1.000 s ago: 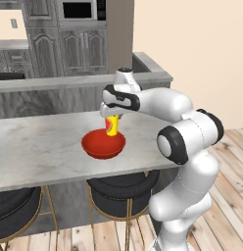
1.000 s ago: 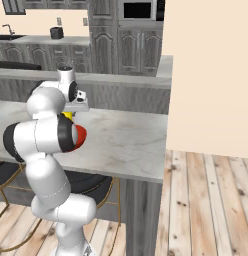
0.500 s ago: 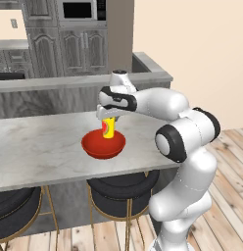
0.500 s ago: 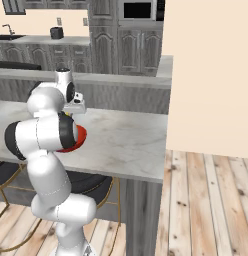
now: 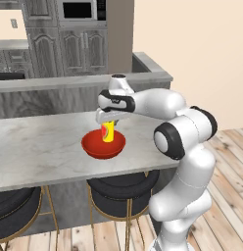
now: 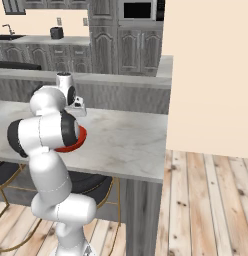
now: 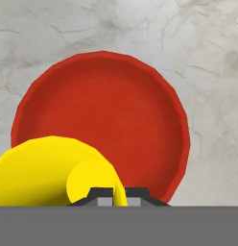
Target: Place the cup inside the bowl on the dining table and move the bowl to any counter.
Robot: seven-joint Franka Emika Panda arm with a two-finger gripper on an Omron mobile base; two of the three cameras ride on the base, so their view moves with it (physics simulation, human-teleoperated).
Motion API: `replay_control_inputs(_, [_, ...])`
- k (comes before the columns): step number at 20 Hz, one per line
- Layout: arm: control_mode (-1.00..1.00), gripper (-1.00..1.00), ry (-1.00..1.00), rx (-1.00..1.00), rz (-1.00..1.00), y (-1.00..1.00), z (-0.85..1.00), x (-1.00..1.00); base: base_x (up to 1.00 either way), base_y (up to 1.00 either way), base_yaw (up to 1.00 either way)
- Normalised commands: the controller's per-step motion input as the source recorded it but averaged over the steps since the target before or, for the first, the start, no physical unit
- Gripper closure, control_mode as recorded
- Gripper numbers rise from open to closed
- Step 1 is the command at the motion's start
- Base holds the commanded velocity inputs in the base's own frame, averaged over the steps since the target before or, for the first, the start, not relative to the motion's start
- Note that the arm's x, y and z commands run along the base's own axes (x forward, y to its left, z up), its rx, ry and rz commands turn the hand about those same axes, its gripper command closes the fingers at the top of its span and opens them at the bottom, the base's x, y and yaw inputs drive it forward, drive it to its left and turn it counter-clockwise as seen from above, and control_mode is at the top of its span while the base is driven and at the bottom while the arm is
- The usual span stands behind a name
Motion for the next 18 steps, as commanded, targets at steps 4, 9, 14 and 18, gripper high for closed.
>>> replay_control_inputs(4, [-1.00, 1.00, 0.00, 0.00, 0.02, 0.07, -0.12, 0.01, 0.00, 0.00, 0.00])
replay_control_inputs(9, [-1.00, 1.00, 0.00, 0.00, 0.02, 0.11, -0.19, 0.02, 0.00, 0.00, 0.00])
replay_control_inputs(14, [-1.00, 1.00, 0.00, 0.00, 0.01, 0.05, -0.15, 0.00, 0.00, 0.00, 0.00])
replay_control_inputs(18, [-1.00, 1.00, 0.00, 0.00, 0.00, 0.00, -0.10, 0.00, 0.00, 0.00, 0.00])
